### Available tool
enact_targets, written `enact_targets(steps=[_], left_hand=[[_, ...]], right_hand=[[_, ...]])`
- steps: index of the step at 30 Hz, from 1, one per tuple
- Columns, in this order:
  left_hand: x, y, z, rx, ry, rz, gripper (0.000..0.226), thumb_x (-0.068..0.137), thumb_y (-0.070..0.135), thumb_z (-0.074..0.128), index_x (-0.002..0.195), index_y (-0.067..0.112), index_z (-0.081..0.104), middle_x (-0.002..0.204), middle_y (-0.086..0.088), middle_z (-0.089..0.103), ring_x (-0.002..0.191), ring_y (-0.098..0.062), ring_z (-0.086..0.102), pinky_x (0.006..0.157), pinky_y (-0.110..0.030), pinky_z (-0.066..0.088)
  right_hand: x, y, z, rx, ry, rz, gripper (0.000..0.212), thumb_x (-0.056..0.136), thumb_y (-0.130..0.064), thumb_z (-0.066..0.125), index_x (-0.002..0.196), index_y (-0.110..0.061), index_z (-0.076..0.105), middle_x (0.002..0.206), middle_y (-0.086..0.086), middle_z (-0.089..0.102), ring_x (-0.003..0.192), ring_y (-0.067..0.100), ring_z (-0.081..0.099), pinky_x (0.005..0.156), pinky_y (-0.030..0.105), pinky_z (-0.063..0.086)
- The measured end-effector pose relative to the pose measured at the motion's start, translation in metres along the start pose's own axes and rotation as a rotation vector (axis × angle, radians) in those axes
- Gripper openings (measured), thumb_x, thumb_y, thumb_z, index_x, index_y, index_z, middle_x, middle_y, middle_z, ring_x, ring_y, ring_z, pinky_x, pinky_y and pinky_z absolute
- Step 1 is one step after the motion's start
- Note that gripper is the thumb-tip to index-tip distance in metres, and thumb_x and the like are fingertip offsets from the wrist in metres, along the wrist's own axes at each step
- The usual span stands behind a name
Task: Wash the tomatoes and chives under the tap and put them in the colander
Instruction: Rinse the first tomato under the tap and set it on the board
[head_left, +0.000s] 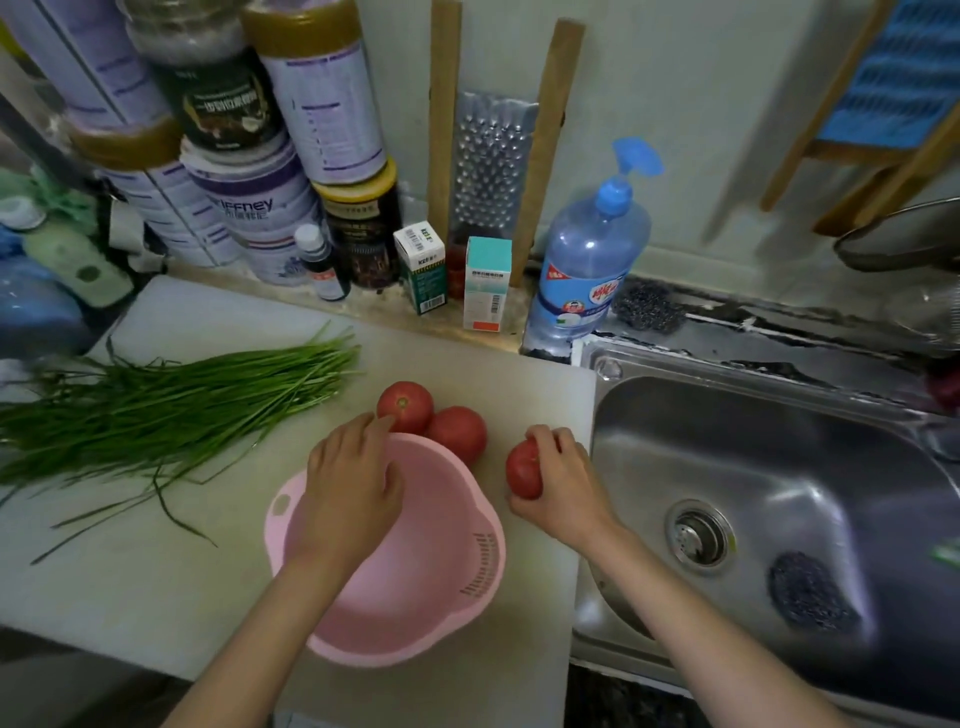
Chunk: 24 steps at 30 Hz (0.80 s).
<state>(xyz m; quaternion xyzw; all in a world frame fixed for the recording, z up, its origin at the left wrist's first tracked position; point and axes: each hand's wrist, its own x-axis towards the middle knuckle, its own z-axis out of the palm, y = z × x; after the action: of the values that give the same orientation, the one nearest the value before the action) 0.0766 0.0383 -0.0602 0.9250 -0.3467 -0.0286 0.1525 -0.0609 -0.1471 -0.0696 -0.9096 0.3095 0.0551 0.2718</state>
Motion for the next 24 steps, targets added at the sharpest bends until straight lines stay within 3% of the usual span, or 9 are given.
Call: enact_targets(steps=[7,9,11,13,15,18,21,24], left_hand=[[0.009,0.062,-0.011,-0.151,0.022,0.078,0.038,0.081,0.017,0.056,0.117,0.007,0.061,0.121,-0.013,0.060,0.111,-0.035,0.055,0.093,-0.045,0.043],[0.009,0.095,-0.009,-0.235,0.025,0.151,0.038,0.083,0.024,0.050,0.114,0.007,0.063,0.115,-0.014,0.064,0.101,-0.034,0.060,0.087,-0.042,0.049],[0.008,0.137,-0.004,-0.381,-0.024,0.215,0.037,0.089,0.033,0.049,0.116,0.011,0.063,0.112,-0.008,0.066,0.098,-0.026,0.062,0.086,-0.035,0.050],[0.004,0.187,-0.003,-0.716,-0.230,0.124,0.029,0.093,0.039,0.054,0.116,0.023,0.060,0.113,0.001,0.065,0.102,-0.015,0.060,0.089,-0.024,0.047],[-0.002,0.239,0.000,-1.096,-0.555,-0.104,0.034,0.085,0.052,0.051,0.113,0.035,0.058,0.112,0.006,0.066,0.106,-0.012,0.061,0.091,-0.023,0.049],[-0.012,0.302,0.014,-1.469,-0.943,-0.481,0.050,0.081,0.066,0.046,0.115,0.034,0.063,0.109,-0.002,0.069,0.103,-0.022,0.064,0.091,-0.047,0.051],[-0.015,0.357,0.033,-1.589,-1.048,-0.613,0.048,0.086,0.057,0.048,0.110,0.021,0.068,0.098,-0.011,0.068,0.088,-0.023,0.064,0.081,-0.040,0.050],[-0.018,0.406,0.057,-1.583,-0.998,-0.741,0.040,0.085,0.036,0.059,0.119,0.014,0.060,0.097,-0.011,0.063,0.077,-0.021,0.062,0.060,-0.032,0.051]], right_hand=[[-0.040,0.030,-0.050,0.399,0.112,0.066,0.060,0.067,-0.044,0.078,0.120,-0.030,0.053,0.112,-0.008,0.050,0.101,0.007,0.052,0.088,0.022,0.040],[-0.054,0.043,-0.068,0.564,0.101,0.113,0.054,0.064,-0.056,0.076,0.109,-0.032,0.060,0.109,-0.006,0.058,0.095,0.012,0.061,0.084,0.033,0.052],[-0.067,0.055,-0.086,0.799,0.082,0.191,0.049,0.064,-0.061,0.073,0.099,-0.027,0.064,0.101,0.003,0.066,0.079,0.020,0.069,0.070,0.046,0.059],[-0.079,0.071,-0.109,0.952,0.077,0.275,0.045,0.066,-0.059,0.065,0.094,-0.023,0.064,0.094,0.011,0.068,0.063,0.021,0.068,0.059,0.042,0.058],[-0.092,0.090,-0.130,0.868,0.138,0.291,0.041,0.078,-0.060,0.056,0.096,-0.023,0.061,0.090,0.006,0.067,0.063,0.016,0.067,0.056,0.031,0.055],[-0.112,0.132,-0.148,0.348,0.255,0.237,0.057,0.081,-0.072,0.037,0.111,-0.026,0.052,0.103,-0.005,0.060,0.092,0.014,0.062,0.077,0.028,0.050],[-0.127,0.175,-0.158,0.113,0.247,0.135,0.071,0.080,-0.074,0.033,0.134,-0.028,0.039,0.126,-0.006,0.045,0.111,0.018,0.052,0.092,0.031,0.046],[-0.139,0.229,-0.171,0.236,0.256,0.040,0.083,0.077,-0.079,0.027,0.141,-0.027,0.039,0.137,-0.008,0.045,0.120,0.014,0.050,0.101,0.031,0.042]])
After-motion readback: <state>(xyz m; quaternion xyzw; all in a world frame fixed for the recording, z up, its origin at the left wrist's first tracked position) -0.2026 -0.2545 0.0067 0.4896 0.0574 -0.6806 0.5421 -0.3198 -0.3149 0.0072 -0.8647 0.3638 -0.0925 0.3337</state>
